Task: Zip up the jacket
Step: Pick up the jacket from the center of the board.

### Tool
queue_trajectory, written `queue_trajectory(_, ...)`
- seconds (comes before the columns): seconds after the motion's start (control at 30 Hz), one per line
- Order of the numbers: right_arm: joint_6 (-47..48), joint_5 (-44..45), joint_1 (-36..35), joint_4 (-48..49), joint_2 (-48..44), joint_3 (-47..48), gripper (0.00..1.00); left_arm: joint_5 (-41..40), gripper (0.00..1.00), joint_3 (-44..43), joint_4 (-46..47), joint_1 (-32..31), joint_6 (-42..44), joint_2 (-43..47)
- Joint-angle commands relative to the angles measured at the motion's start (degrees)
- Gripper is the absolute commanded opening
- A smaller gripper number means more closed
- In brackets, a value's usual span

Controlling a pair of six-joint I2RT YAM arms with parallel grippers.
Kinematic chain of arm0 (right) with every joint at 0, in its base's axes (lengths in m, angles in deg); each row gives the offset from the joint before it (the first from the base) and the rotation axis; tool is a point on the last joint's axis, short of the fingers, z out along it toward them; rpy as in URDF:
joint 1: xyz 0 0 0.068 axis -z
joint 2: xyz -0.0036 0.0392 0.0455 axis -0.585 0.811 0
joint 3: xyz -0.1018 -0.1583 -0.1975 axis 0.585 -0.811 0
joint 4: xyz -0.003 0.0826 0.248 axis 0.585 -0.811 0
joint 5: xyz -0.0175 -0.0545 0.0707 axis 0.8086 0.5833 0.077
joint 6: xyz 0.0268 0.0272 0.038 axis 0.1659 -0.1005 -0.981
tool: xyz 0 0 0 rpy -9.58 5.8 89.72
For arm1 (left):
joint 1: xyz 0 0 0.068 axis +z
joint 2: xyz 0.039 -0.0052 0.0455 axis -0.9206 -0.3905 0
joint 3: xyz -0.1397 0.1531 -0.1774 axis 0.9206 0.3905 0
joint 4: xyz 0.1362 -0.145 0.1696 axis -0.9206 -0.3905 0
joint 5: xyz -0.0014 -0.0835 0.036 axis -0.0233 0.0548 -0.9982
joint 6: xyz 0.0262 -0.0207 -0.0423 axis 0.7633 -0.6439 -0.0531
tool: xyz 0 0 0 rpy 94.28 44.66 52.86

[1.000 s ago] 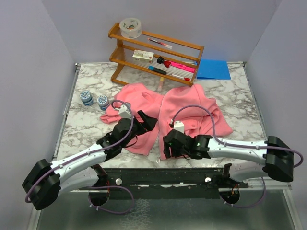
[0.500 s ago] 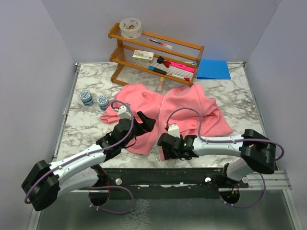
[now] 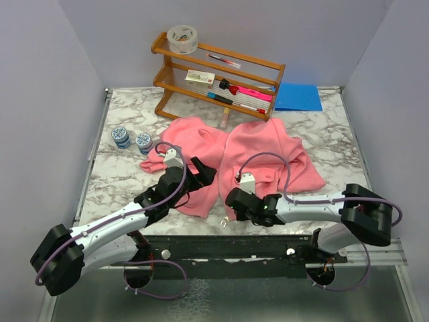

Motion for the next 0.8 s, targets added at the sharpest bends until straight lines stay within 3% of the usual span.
queue_trajectory(0.0,-1.8,-6.0,0.0,8.6,-5.6,-9.0,0.00,4.2,0.99,1.8,3.2,1.0,-0.5,-0.7)
queue_trajectory(0.2,-1.6,-10.4,3.1,21.2,-19.7,-15.5,0.00,12.2,0.99,3.2,11.5,1.7,-3.4,-2.2)
queue_trajectory(0.37,-2.6,-13.9,7.1,25.2,-28.7,-19.1,0.00,16.7,0.99,2.5,15.4,1.8,-4.3,-4.2)
queue_trajectory(0.77,-7.0,-15.6,10.3,29.0,-36.8,-22.8,0.00,23.7,0.99,5.9,20.5,1.7,-9.8,-7.7)
